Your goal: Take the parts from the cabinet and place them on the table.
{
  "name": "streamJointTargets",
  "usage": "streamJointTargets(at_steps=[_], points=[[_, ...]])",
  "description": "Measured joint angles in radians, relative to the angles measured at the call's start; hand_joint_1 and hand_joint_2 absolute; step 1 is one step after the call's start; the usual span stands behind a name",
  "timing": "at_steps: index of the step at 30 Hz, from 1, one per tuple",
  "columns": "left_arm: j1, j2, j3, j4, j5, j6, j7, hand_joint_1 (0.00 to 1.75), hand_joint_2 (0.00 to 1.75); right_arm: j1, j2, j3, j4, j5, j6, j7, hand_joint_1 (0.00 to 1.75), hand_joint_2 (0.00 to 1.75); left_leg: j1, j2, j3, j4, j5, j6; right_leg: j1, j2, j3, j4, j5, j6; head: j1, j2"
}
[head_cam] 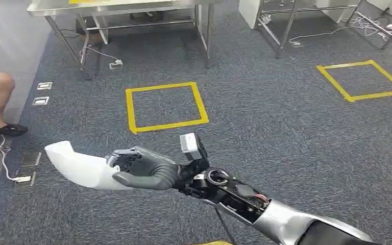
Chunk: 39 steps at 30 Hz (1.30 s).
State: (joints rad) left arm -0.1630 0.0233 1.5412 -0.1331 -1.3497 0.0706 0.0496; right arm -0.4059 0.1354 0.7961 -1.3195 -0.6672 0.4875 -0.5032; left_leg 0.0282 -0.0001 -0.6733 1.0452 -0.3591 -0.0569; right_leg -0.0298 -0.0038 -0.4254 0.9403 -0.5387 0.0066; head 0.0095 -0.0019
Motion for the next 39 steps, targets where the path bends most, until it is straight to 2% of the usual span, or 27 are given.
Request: streamJointTargets(at_steps=[1,2,3,4,6,8,10,12,13,14,15,16,17,20,21,22,23,24,26,28,29,30,32,33,35,37,39], points=[[0.001,-0.001,0.000,0.000,0.000,0.000,0.000,0.00,1.75,-0.001,0.000,0.000,0.000,0.000,0.000,0.000,1.75,1.75,0.002,0.010,0.030,-0.063,0.007,-0.006,0.000,-0.003,0.001,-0.002,-0.012,0.010,-0.005,0.000],[-0.002,-0.001,0.000,0.000,0.001,0.000,0.000,0.00,1.75,-0.004,0.000,0.000,-0.001,0.000,0.000,-0.001,1.75,1.75,-0.010,0.006,0.042,-0.080,-0.022,0.009,0.006,-0.001,-0.004,-0.002,-0.022,0.019,-0.022,0.000],[-0.005,-0.001,0.000,0.000,0.002,0.000,0.000,0.00,1.75,-0.005,0.002,0.000,-0.001,0.000,-0.001,0.000,1.75,1.75,-0.010,0.007,0.040,-0.072,-0.030,0.030,0.007,-0.002,0.003,-0.014,-0.024,0.023,-0.018,0.000],[-0.004,-0.001,0.000,0.000,0.002,0.000,0.000,0.00,1.75,-0.005,0.003,0.000,-0.001,0.000,-0.001,0.000,1.75,1.75,-0.009,0.006,0.044,-0.076,-0.041,0.042,0.010,0.000,0.027,-0.017,-0.021,0.030,-0.010,0.000],[-0.005,0.000,0.000,0.000,0.002,0.000,0.000,0.00,1.75,-0.008,0.003,0.000,-0.002,0.000,-0.002,-0.001,1.75,1.75,-0.009,0.002,0.068,-0.076,-0.053,0.061,0.007,-0.001,0.036,-0.008,-0.022,0.040,-0.004,0.000],[0.002,0.000,0.000,0.000,0.003,0.000,0.000,0.00,1.75,-0.010,0.003,0.000,-0.002,0.000,-0.002,-0.002,1.75,1.75,-0.013,0.000,0.095,-0.087,-0.071,0.077,0.005,0.000,-0.044,0.140,-0.020,0.037,0.011,0.000],[0.002,0.000,0.000,0.000,0.003,0.000,0.000,0.00,1.75,-0.007,0.003,0.000,0.000,0.000,-0.004,-0.001,1.75,1.75,-0.020,-0.005,0.124,-0.093,-0.091,0.086,0.008,0.001,-0.164,0.305,-0.081,0.036,0.024,0.000],[0.004,0.000,0.000,0.000,0.003,0.000,0.000,0.00,1.75,-0.001,0.003,0.000,0.000,0.000,-0.004,-0.001,1.75,1.75,-0.029,-0.011,0.163,-0.095,-0.118,0.090,0.017,0.001,-0.229,0.336,-0.140,0.031,0.030,0.000],[0.005,0.000,0.000,0.000,0.003,0.000,0.000,0.00,1.75,0.000,0.003,0.000,0.000,0.000,-0.004,-0.001,1.75,1.75,-0.033,-0.015,0.185,-0.096,-0.134,0.091,0.021,0.001,-0.237,0.302,-0.135,0.024,0.034,0.000],[0.005,0.000,0.000,0.000,0.003,0.000,0.000,0.00,1.75,-0.001,0.003,0.000,0.000,0.000,-0.004,-0.001,1.75,1.75,-0.038,-0.018,0.212,-0.096,-0.151,0.093,0.026,0.003,-0.234,0.239,-0.103,0.013,0.036,0.000],[0.005,0.000,0.000,0.000,0.003,0.000,0.000,0.00,1.75,-0.001,0.003,-0.001,0.000,0.000,-0.004,-0.001,1.75,1.75,-0.044,-0.019,0.238,-0.097,-0.169,0.094,0.034,0.004,-0.232,0.163,-0.030,-0.004,0.040,0.000],[0.006,-0.001,0.000,0.000,0.003,0.000,0.000,0.00,1.75,0.000,0.003,-0.001,0.001,0.000,-0.004,-0.001,1.75,1.75,-0.046,-0.019,0.254,-0.099,-0.186,0.096,0.043,0.006,-0.235,0.086,0.097,-0.025,0.041,0.000],[0.005,-0.009,0.000,0.000,0.003,0.000,0.000,0.00,1.75,0.005,0.001,-0.002,0.003,0.000,-0.004,-0.002,1.75,1.75,-0.047,-0.021,0.271,-0.093,-0.199,0.091,0.054,0.021,-0.241,0.077,0.168,-0.030,0.019,0.000],[0.000,-0.005,0.000,0.000,0.002,-0.002,-0.001,0.00,1.75,0.000,0.001,-0.001,0.003,0.000,-0.005,0.000,1.75,1.75,-0.038,-0.025,0.284,-0.094,-0.204,0.078,0.060,0.015,-0.198,0.054,0.138,-0.038,0.028,0.000],[-0.004,-0.003,0.000,0.000,0.002,-0.003,-0.001,0.00,1.75,-0.004,0.004,-0.001,0.000,0.000,-0.005,-0.001,1.75,1.75,-0.042,-0.024,0.275,-0.069,-0.190,0.071,0.054,0.020,-0.178,0.043,0.136,-0.041,0.027,0.000],[-0.005,-0.003,0.000,0.001,0.000,-0.004,-0.002,0.00,1.75,-0.006,0.006,-0.001,-0.003,0.000,-0.006,-0.001,1.75,1.75,-0.038,-0.019,0.239,-0.007,-0.167,0.068,0.049,0.020,-0.159,0.029,0.132,-0.043,0.032,0.000],[-0.007,-0.006,0.000,0.001,-0.001,-0.008,-0.002,0.00,1.75,-0.008,0.006,-0.001,-0.002,0.000,-0.006,-0.002,1.75,1.75,-0.037,-0.016,0.183,0.080,-0.144,0.060,0.044,0.017,-0.142,0.018,0.124,-0.047,0.023,0.000],[-0.008,-0.009,0.000,0.001,-0.001,-0.009,-0.002,0.00,1.75,-0.010,0.006,0.000,-0.003,0.000,-0.006,-0.001,1.75,1.75,-0.032,-0.015,0.120,0.156,-0.150,0.052,0.041,0.016,-0.125,0.010,0.116,-0.046,0.019,0.000],[-0.005,-0.005,0.000,0.001,-0.002,-0.010,-0.003,0.00,1.75,-0.004,0.006,0.000,-0.001,0.000,-0.009,0.000,1.75,1.75,-0.023,-0.011,0.026,0.226,-0.234,0.038,0.035,0.016,-0.089,0.000,0.091,-0.042,0.019,0.000],[0.001,-0.003,0.000,0.001,-0.004,-0.010,-0.003,0.00,1.75,-0.002,0.006,0.000,-0.001,0.000,-0.009,0.000,1.75,1.75,-0.013,-0.009,-0.022,0.194,-0.303,0.024,0.025,0.021,-0.047,0.000,0.057,-0.034,0.013,0.000],[0.004,-0.001,0.000,0.001,-0.004,-0.010,-0.003,0.00,1.75,-0.001,0.006,0.000,-0.001,0.000,-0.009,0.000,1.75,1.75,-0.007,-0.007,-0.027,0.133,-0.295,0.015,0.018,0.023,-0.018,0.000,0.036,-0.028,0.008,0.000],[0.005,0.000,0.000,0.001,-0.005,-0.010,-0.003,0.00,1.75,-0.001,0.006,0.000,-0.001,0.000,-0.010,0.001,1.75,1.75,-0.003,-0.004,-0.022,0.063,-0.243,0.007,0.013,0.023,0.007,0.000,0.017,-0.022,0.006,0.000],[0.011,-0.004,0.001,0.001,-0.006,-0.011,-0.003,0.00,1.75,-0.001,0.004,0.000,0.000,0.000,-0.012,0.002,1.75,1.75,0.002,0.010,-0.021,-0.078,0.018,0.005,0.011,0.020,0.044,0.005,-0.016,-0.008,-0.007,0.000],[0.007,-0.005,0.000,0.001,-0.007,-0.011,-0.003,0.00,1.75,0.001,0.004,0.000,0.001,0.000,-0.012,0.003,1.75,1.75,0.001,0.025,-0.012,-0.077,0.032,0.015,0.018,0.026,0.054,0.002,-0.031,0.000,-0.018,0.000],[0.006,-0.002,0.000,0.001,-0.006,-0.011,-0.003,0.00,1.75,0.002,0.004,0.001,0.000,0.003,-0.017,0.007,1.75,1.75,-0.005,0.020,0.005,-0.076,0.032,0.035,0.020,0.020,0.075,-0.032,-0.049,0.010,0.004,0.000],[0.000,-0.003,0.000,0.001,-0.006,-0.010,-0.005,0.00,1.75,-0.007,0.005,0.000,-0.010,0.003,-0.018,0.003,1.75,1.75,0.006,0.020,0.015,-0.085,0.027,0.049,0.018,0.009,0.090,-0.038,-0.061,0.021,0.007,0.000],[-0.002,-0.003,0.000,0.001,-0.006,-0.010,-0.006,0.00,1.75,-0.008,0.005,-0.001,-0.011,0.003,-0.020,-0.002,1.75,1.75,0.005,0.021,0.019,-0.088,0.019,0.061,0.020,0.006,0.022,0.086,-0.128,0.027,0.023,0.000]])
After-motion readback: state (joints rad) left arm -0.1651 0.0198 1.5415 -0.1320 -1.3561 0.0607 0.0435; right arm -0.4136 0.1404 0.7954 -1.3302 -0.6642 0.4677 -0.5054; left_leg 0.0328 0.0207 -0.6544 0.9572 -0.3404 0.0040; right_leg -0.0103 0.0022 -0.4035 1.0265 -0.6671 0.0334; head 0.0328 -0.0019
